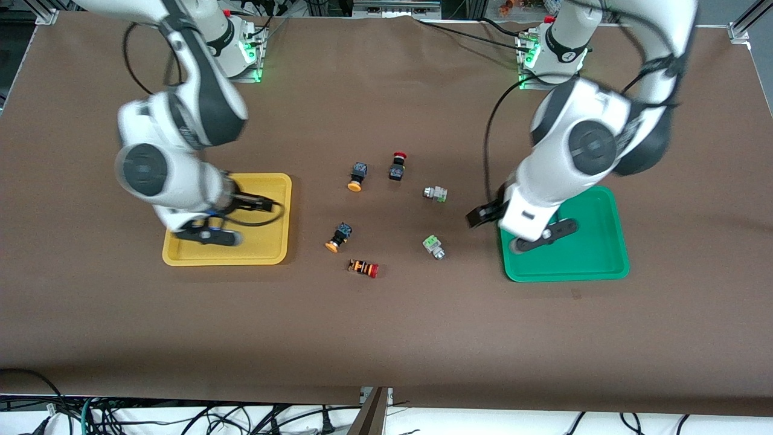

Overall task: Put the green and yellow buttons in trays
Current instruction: 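Grasp a green button with the left gripper while the right grasps a yellow button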

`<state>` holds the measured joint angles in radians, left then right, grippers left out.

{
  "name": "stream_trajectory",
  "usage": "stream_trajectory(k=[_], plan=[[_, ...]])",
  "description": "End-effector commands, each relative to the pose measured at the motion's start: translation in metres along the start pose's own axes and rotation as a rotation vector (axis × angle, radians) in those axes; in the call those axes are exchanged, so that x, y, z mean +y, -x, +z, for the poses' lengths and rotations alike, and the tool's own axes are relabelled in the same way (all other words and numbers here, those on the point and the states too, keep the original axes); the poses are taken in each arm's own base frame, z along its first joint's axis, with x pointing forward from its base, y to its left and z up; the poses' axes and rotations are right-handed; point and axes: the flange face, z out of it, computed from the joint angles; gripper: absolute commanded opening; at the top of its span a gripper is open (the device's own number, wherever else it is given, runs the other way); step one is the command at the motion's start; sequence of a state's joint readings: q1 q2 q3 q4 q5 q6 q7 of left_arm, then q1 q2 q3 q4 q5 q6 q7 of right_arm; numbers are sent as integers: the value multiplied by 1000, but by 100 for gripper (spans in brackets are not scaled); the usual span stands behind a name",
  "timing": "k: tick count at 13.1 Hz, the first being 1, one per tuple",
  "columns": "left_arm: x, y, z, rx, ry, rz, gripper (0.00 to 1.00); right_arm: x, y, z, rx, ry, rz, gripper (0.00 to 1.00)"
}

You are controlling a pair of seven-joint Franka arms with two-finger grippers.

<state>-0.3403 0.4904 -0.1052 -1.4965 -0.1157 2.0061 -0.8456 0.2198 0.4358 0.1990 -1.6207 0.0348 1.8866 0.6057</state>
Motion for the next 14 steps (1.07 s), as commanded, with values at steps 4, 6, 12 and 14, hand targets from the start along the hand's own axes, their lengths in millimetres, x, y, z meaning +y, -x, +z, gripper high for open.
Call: stream_trajectory(k=[4,6,12,14], plan=[[42,-3,152,40,85,-107,100,-83,31,111,-10,-91,280,100],[42,5,186,28,56,-92,100,-100,57,146,-32,-84,269,100],[48,28,220,-4,21,-52,61,-122,136,204,-86,-84,214,100],[45,26,224,-2,10,-34,10,-123,152,213,-112,-59,194,100]])
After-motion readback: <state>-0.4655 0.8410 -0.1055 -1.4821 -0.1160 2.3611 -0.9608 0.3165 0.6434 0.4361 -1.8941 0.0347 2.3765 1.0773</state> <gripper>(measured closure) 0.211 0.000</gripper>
